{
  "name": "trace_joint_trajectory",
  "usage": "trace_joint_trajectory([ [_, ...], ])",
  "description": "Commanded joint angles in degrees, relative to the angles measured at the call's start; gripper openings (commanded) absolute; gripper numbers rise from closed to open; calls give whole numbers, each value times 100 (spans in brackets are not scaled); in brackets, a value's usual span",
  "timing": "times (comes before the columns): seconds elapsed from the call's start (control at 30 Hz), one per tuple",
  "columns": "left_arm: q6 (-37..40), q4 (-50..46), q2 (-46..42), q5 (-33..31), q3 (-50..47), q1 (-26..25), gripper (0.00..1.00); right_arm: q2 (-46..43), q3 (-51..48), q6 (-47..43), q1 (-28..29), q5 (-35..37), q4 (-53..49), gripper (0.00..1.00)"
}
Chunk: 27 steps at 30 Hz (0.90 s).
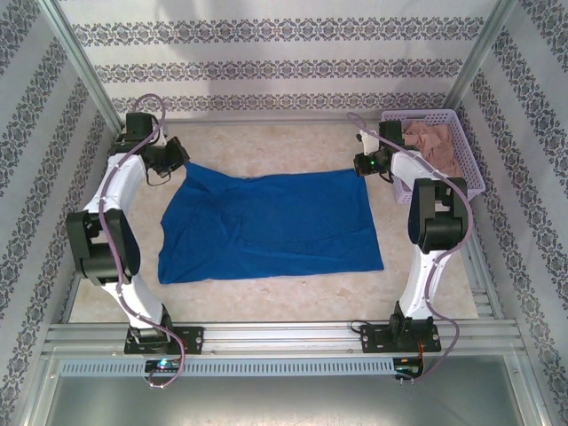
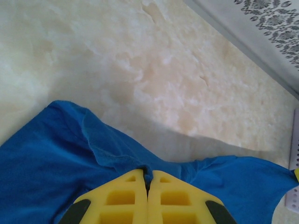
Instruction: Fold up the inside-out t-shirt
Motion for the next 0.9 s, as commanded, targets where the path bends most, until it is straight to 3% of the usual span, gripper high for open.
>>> trace_joint_trajectory([
  [0.0,-357,172,-492,133,-312,-50,0,-377,-220,-229,-81,-307,463,7],
  [0.5,-865,-305,-1886,672,-1529,-54,0,-1555,-1691,-1170,-89,-207,1123,7],
  [0.87,-485,-1141,-2384,748,-1835,-51,0,-2169,-2393,-1272,-89,-41,1358,7],
])
